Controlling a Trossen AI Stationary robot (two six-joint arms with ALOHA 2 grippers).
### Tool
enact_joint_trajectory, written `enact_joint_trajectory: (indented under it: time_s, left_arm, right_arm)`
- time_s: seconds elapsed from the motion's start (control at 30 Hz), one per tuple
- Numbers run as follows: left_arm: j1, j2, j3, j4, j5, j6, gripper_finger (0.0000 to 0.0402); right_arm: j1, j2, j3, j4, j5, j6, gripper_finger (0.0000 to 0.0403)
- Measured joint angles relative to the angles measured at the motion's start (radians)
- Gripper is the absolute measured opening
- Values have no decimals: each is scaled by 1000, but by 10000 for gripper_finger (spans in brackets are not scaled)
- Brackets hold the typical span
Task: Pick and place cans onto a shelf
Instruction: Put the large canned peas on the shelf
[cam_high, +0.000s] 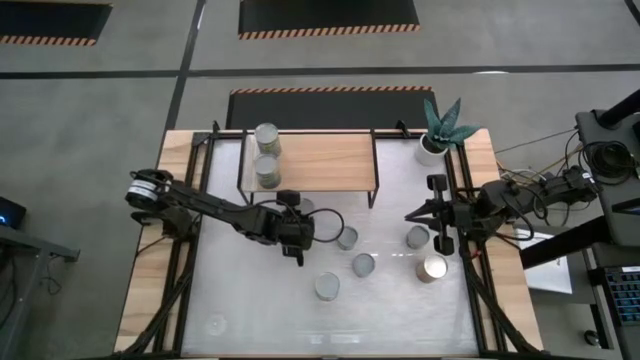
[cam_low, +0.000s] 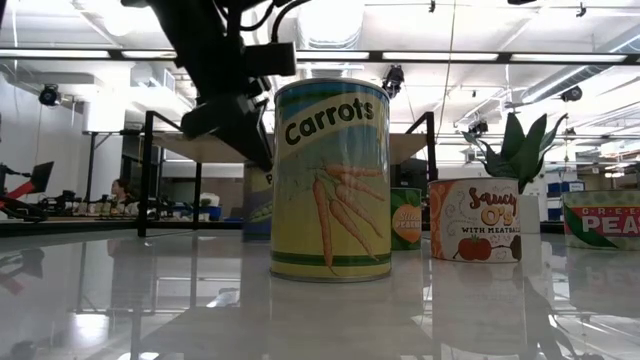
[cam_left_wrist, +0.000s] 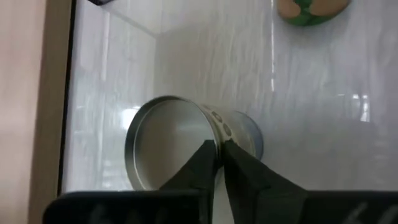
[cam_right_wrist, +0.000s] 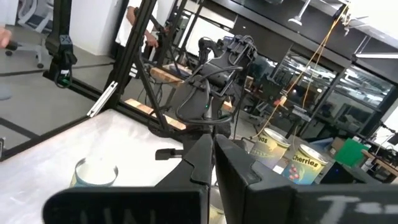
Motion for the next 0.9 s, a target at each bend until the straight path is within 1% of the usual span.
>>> enact_joint_trajectory:
  time_s: [0.13, 0.27, 0.43, 0.5, 0.7, 0.9]
  left_arm:
    - [-8, -17, -2, 5, 33, -3, 2]
    - [-42, -55, 0, 1, 50, -5, 0]
    - [-99, -99, 66, -10, 43, 24, 1]
    - [-116, -101, 116, -20, 39, 48, 1]
    - [-128, -89, 314, -139, 32, 139, 0]
    - [-89, -84, 490, -237, 32, 255, 0]
  right_arm:
    - [0, 0, 0, -5, 0, 0, 9]
    - [0, 0, -2, -5, 0, 0, 9]
    - [0, 0, -2, -6, 0, 0, 9]
    - [0, 0, -2, -6, 0, 0, 9]
    - [0, 0, -2, -5, 1, -2, 9]
    - [0, 0, -2, -5, 1, -4, 9]
